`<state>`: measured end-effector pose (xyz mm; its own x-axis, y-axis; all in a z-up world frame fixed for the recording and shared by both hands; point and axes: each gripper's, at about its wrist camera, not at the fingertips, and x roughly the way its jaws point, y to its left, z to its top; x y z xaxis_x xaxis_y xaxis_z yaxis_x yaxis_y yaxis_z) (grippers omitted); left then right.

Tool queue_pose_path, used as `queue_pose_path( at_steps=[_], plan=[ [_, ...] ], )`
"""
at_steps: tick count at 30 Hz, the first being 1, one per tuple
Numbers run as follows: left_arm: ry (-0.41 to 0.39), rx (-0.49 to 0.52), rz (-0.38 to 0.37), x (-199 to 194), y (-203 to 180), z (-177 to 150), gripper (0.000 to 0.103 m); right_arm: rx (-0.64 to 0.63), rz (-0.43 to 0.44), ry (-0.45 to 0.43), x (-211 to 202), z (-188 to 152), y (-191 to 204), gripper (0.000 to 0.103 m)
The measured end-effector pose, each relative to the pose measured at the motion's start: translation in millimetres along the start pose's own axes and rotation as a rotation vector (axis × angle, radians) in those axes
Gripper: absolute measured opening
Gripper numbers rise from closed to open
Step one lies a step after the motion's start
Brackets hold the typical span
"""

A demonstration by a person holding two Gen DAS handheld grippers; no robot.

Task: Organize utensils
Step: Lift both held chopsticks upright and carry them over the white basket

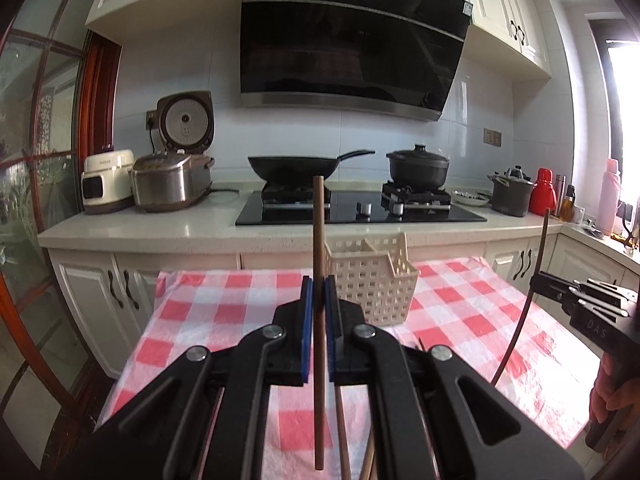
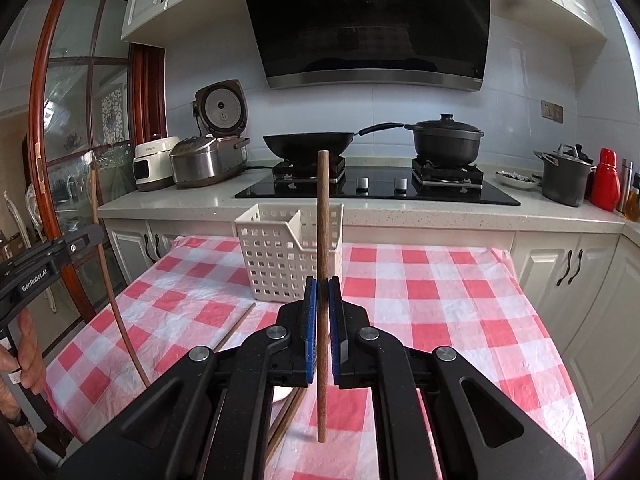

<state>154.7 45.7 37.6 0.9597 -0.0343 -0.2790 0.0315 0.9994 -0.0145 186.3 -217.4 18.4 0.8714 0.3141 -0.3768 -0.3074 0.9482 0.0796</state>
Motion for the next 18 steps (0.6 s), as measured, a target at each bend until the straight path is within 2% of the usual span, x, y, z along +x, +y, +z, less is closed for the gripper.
queue_pose_path(
  at_steps=[3,13,18],
  plan=[
    [-0.032,-0.007,-0.008,13.8,-1.8,22.3,0.006,0.007,0.005,-0.011,13.5,15.7,-3.1,0.006],
    [-0.170,-0.048,-0.010,62.9,-7.2,114.0,0.006,0.029,0.047,-0.133,57.7,96.4,-7.3,0.006],
    [-0.217,-0.059,-0.011,96.2,-11.3,153.5,0.006,-0.003,0.065,-0.194,85.8,131.4,-4.2,0.006]
  ],
)
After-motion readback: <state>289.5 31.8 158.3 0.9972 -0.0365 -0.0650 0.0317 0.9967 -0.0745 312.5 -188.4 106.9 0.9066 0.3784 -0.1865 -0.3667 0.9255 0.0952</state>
